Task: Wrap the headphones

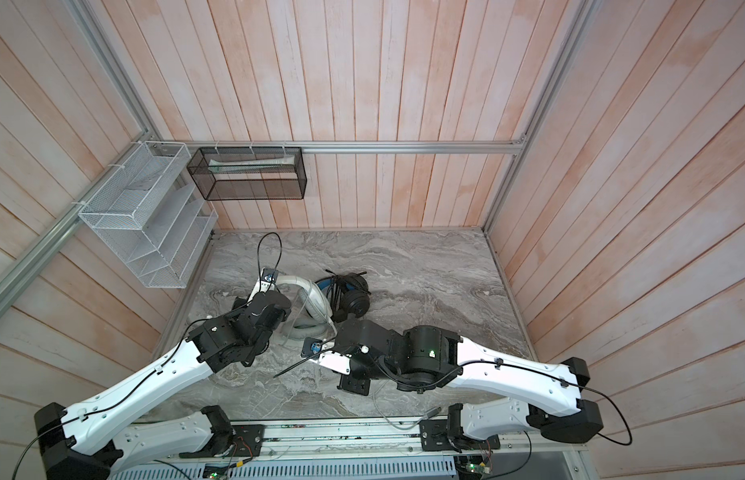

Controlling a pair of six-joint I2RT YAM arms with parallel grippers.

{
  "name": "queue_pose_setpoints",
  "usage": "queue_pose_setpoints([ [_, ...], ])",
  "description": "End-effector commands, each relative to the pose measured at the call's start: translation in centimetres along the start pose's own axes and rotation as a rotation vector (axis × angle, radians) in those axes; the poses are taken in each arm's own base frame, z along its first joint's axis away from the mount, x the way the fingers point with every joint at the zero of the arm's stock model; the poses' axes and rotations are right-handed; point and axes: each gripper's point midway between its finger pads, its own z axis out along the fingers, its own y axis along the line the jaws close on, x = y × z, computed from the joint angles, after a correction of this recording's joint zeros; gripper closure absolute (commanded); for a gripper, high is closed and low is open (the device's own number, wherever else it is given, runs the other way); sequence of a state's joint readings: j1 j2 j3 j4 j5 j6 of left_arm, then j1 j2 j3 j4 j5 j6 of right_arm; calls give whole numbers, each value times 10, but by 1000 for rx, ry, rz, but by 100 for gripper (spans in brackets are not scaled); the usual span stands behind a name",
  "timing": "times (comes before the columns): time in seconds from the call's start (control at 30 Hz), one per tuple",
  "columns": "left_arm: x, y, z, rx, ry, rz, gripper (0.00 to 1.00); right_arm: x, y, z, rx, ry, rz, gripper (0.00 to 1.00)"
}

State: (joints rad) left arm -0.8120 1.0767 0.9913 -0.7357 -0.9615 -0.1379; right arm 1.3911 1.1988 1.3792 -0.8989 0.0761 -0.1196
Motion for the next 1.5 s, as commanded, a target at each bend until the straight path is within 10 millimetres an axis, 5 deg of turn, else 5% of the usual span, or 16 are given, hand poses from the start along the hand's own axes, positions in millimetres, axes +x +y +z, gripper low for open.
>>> queue_pose_setpoints([
  [0.0,-13,19,-7,-57,-74,-55,100,-1,2,-11,-8,2,10,100],
  [0.17,-13,8,-15,-4,-116,6,100,1,-33,-22,139,-3,10,100],
  [0.5,-13,-50,-48,116,-260,243,100,-27,-115,-49,497,-133,53,100],
  [0.67,-14,-58,-56,182,-277,230,100,-16,-158,-50,688,-109,83,100],
  [0.9,-23,-58,-71,305,-283,130,100,-13,-174,-41,715,-150,154,97],
  [1.1,-28,-62,-85,429,-269,61,100,-14,-177,-32,686,-180,190,71],
  [1.4,-67,-33,-125,590,-257,-186,100,11,-167,-9,588,-211,288,64],
  [1.47,-76,-24,-132,606,-242,-233,100,17,-164,-3,548,-228,317,54],
])
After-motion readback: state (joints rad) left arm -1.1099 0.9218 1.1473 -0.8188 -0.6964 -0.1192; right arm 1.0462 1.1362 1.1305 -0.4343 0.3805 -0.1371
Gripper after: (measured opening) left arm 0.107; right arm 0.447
